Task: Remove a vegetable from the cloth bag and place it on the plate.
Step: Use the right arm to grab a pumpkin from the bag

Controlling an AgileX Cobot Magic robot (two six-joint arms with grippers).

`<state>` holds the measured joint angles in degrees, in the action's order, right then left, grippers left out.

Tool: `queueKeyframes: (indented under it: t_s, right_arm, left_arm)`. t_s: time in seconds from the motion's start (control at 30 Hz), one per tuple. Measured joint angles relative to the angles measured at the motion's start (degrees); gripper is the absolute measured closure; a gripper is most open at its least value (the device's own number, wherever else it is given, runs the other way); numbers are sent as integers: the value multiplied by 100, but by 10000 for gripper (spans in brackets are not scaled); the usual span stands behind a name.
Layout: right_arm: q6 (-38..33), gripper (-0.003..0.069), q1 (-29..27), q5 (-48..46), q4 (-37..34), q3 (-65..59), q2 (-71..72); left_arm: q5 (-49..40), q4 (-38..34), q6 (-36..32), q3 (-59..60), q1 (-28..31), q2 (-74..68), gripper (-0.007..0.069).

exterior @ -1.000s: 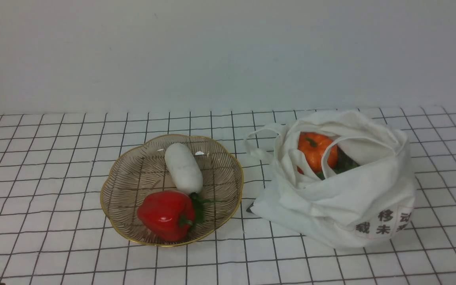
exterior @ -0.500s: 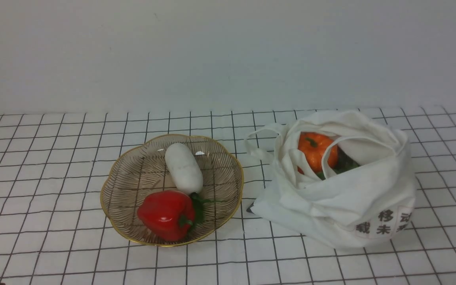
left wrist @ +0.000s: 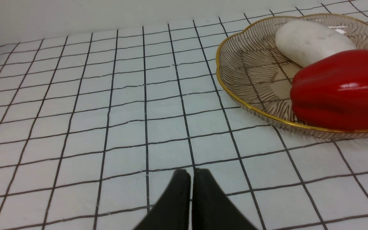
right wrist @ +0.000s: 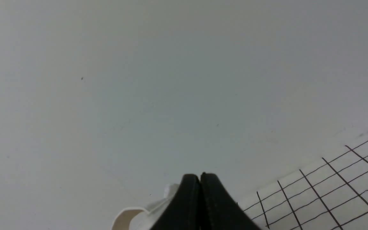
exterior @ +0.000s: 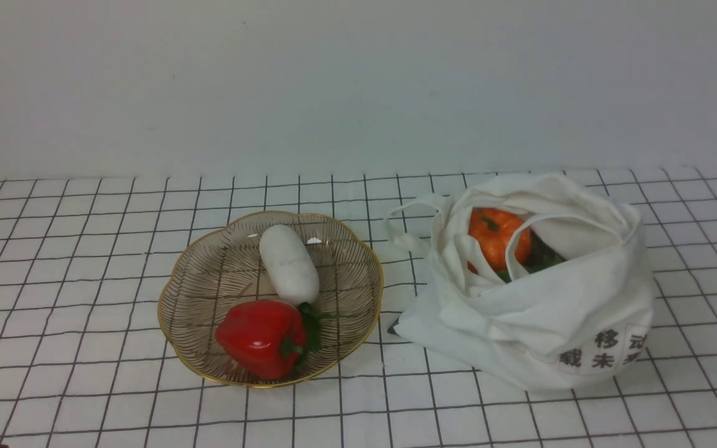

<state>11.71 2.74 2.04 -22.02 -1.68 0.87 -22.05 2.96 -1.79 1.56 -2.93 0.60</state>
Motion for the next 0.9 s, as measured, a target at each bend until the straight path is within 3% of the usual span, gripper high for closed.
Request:
queueKeyframes:
  t_s: [0.4,0.53,0.63,0.8,0.9]
  right_arm:
    - [144,671,69,553,-45,151,0]
    - [180,671,297,-671,315,1493,-453]
    - [-61,671,522,-2194,676,3017,-1611]
    - [-1101,671,732,-4815,829,5016,-4135]
    - [-1769,671,738,-5635,771,5958,-5397]
  left_arm:
    - [0,0,0,0,0,0,632]
    - [0,0,0,0,0,0,632]
    - [0,0,0,0,0,0,632]
    - [0,0,0,0,0,0,632]
    - [0,0,0,0,0,0,632]
